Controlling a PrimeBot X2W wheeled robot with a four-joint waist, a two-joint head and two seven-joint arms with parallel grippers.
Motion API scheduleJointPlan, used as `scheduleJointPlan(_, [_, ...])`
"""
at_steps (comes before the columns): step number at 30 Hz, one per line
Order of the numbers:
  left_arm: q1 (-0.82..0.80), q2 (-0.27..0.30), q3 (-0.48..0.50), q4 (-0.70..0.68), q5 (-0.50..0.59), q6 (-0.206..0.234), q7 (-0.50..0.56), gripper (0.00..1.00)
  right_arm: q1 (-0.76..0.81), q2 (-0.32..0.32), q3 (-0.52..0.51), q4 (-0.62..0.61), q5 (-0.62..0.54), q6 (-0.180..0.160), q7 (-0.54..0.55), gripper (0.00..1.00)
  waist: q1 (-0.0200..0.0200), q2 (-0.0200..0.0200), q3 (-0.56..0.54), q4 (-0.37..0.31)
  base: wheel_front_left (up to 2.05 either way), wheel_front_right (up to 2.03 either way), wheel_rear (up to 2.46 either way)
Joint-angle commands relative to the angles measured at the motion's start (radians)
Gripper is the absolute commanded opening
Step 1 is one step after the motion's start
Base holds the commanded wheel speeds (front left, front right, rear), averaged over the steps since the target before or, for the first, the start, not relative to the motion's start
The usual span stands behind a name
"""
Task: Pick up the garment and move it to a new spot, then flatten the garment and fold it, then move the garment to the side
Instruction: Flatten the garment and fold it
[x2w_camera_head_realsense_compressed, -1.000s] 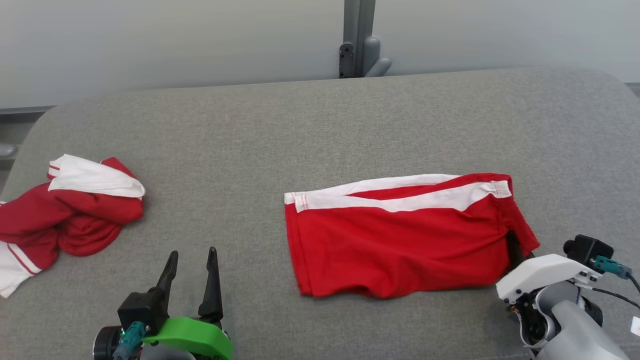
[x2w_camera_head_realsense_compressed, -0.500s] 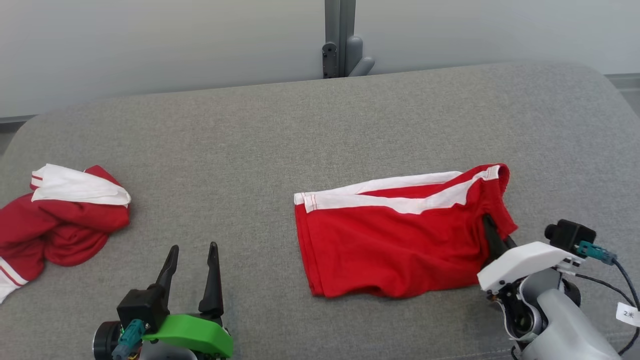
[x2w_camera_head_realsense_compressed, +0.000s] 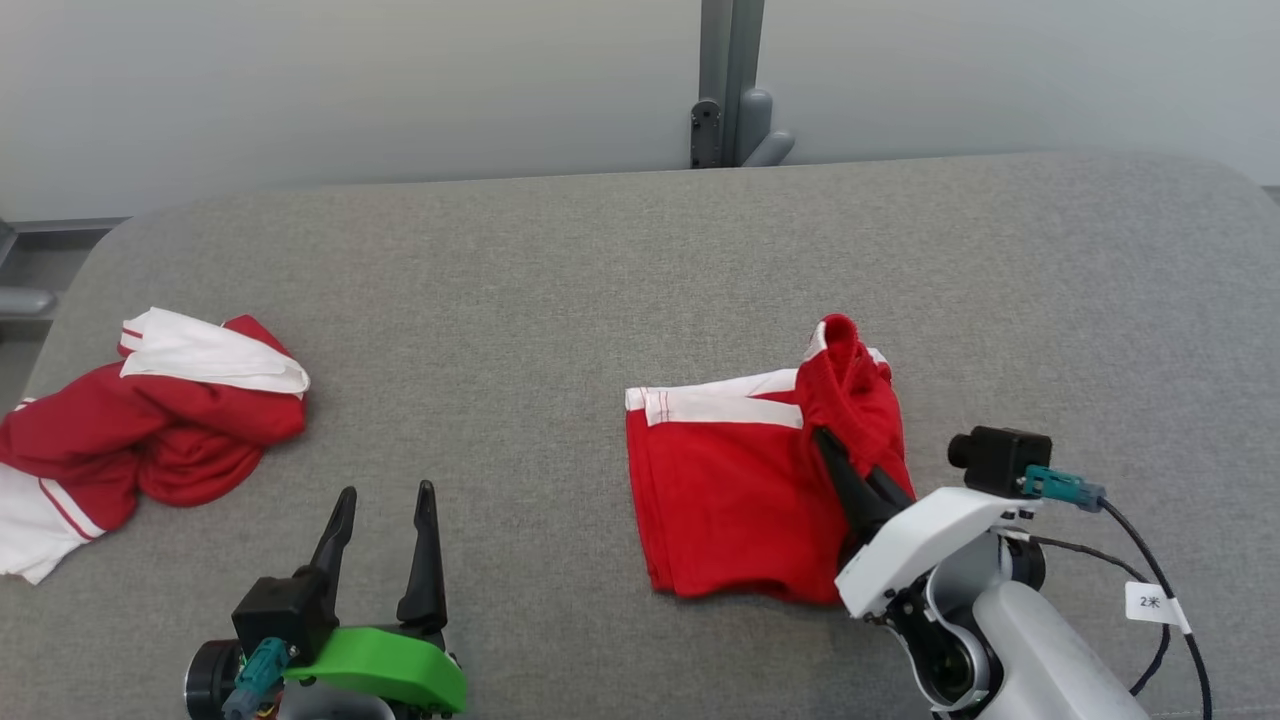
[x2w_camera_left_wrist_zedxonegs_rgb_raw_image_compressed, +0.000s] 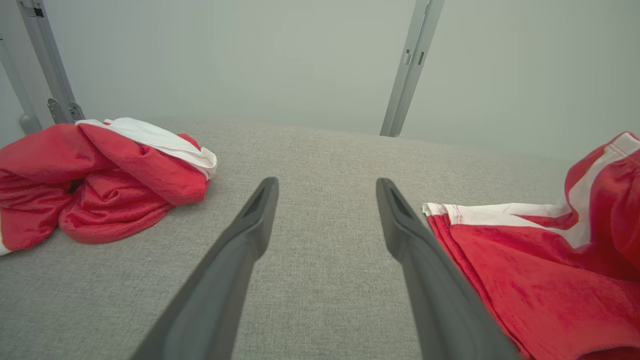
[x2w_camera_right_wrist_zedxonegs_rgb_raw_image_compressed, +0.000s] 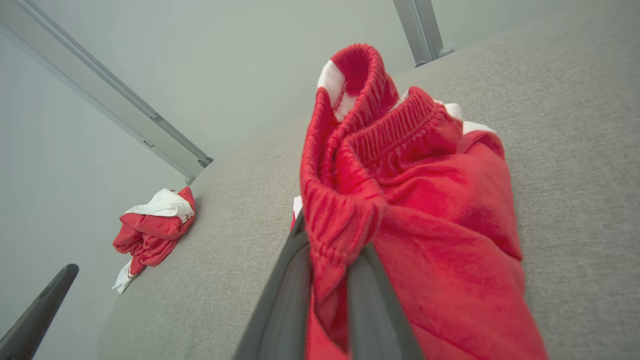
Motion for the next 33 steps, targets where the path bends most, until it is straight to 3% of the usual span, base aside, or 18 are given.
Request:
scheduleJointPlan(1, [0.002, 0.0, 0.002, -0.003, 0.001, -0.004, 0.0, 1.0, 0.002, 0.004, 0.007, 0.001, -0.012, 0.0, 0.006, 0.0, 0.0, 0.0117, 0.0, 0.013, 0.0, 0.0, 0.0])
scheduleJointPlan(10, [-0.017, -0.001, -0.004, 0.0, 0.002, -0.007, 0.0, 1.0, -0.073, 0.029, 0.102, 0.121, -0.071, 0.0, 0.026, 0.0, 0.0, 0.0117, 0.01, 0.071, 0.0, 0.0, 0.0])
scheduleJointPlan(24, [-0.032, -0.012, -0.012, 0.004, 0.003, -0.007, 0.0, 1.0, -0.201, 0.03, 0.249, 0.392, -0.099, 0.0, -0.055, 0.0, 0.0, 0.0117, 0.032, 0.123, 0.0, 0.0, 0.0])
scheduleJointPlan(25, [-0.033, -0.012, -0.012, 0.005, 0.003, -0.007, 0.0, 1.0, -0.207, 0.03, 0.261, 0.406, -0.102, 0.0, -0.059, 0.29, 0.0, 0.0117, 0.033, 0.125, 0.0, 0.0, 0.0])
scheduleJointPlan(26, [-0.034, -0.013, -0.013, 0.006, 0.003, -0.008, 0.0, 1.0, -0.211, 0.03, 0.271, 0.414, -0.097, 0.0, -0.065, 0.49, 0.0, 0.0117, 0.034, 0.126, 0.0, 0.0, 0.0])
scheduleJointPlan(27, [-0.035, -0.014, -0.013, 0.007, 0.003, -0.007, 0.0, 1.0, -0.217, 0.03, 0.286, 0.418, -0.096, 0.0, -0.068, 1.0, 0.0, 0.0117, 0.035, 0.126, 0.0, 0.0, 0.0])
scheduleJointPlan(33, [-0.036, -0.017, -0.01, 0.006, 0.005, -0.006, 0.0, 1.0, -0.231, 0.029, 0.36, 0.417, -0.117, 0.0, -0.095, 1.0, 0.0, 0.0117, 0.037, 0.123, 0.0, 0.0, 0.0])
